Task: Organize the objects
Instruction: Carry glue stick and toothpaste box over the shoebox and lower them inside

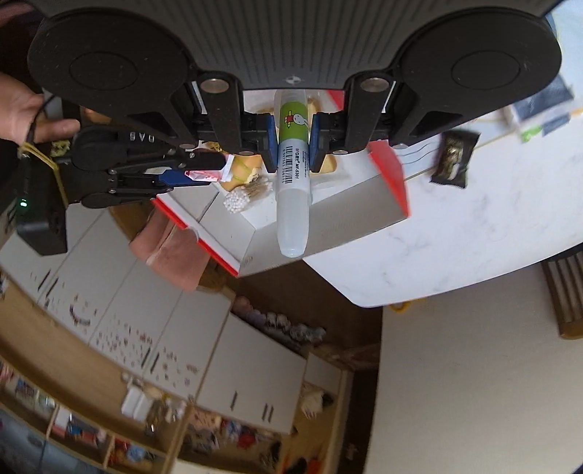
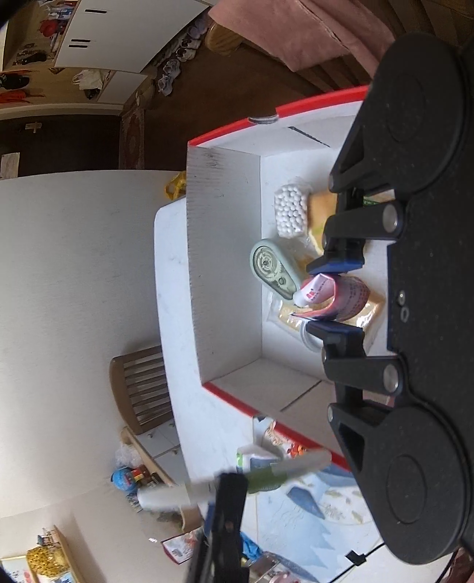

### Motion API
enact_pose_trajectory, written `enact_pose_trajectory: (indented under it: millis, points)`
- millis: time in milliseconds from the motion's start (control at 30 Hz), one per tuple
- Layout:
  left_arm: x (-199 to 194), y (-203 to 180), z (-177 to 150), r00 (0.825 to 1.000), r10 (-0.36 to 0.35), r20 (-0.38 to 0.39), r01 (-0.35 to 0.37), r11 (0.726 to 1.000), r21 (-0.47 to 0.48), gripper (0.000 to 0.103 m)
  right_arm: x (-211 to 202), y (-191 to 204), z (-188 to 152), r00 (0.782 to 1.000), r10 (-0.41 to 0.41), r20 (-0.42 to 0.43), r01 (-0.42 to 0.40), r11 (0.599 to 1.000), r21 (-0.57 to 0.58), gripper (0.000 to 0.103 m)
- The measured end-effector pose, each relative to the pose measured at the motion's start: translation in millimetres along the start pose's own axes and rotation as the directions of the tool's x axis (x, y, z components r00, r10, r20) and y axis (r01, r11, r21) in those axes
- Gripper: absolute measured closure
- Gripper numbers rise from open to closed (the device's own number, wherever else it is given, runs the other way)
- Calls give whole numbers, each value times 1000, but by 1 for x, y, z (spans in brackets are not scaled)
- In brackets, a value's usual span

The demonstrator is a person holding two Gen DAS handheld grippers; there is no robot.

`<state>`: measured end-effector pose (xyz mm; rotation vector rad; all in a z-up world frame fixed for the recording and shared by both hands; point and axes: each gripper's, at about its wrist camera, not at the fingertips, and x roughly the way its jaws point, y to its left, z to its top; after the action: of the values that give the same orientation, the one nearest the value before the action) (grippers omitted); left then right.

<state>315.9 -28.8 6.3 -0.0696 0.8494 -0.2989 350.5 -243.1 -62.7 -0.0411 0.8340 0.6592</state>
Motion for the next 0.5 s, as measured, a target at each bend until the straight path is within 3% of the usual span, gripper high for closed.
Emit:
enact_pose_trajectory:
  millis: [133, 267, 500]
  points:
    - [46, -17, 8, 992, 81, -94, -71, 992, 105, 87, 11, 1, -2, 1000, -9, -22, 9, 1000, -25, 77]
    - [85, -24, 10, 972, 160, -172, -130, 976, 174, 87, 22, 2, -5, 998, -20, -55, 17, 999, -46, 77]
    - [134, -14, 7, 933, 224, -281, -173, 965, 196, 87, 40, 6, -9, 995, -39, -95, 31, 996, -78, 77]
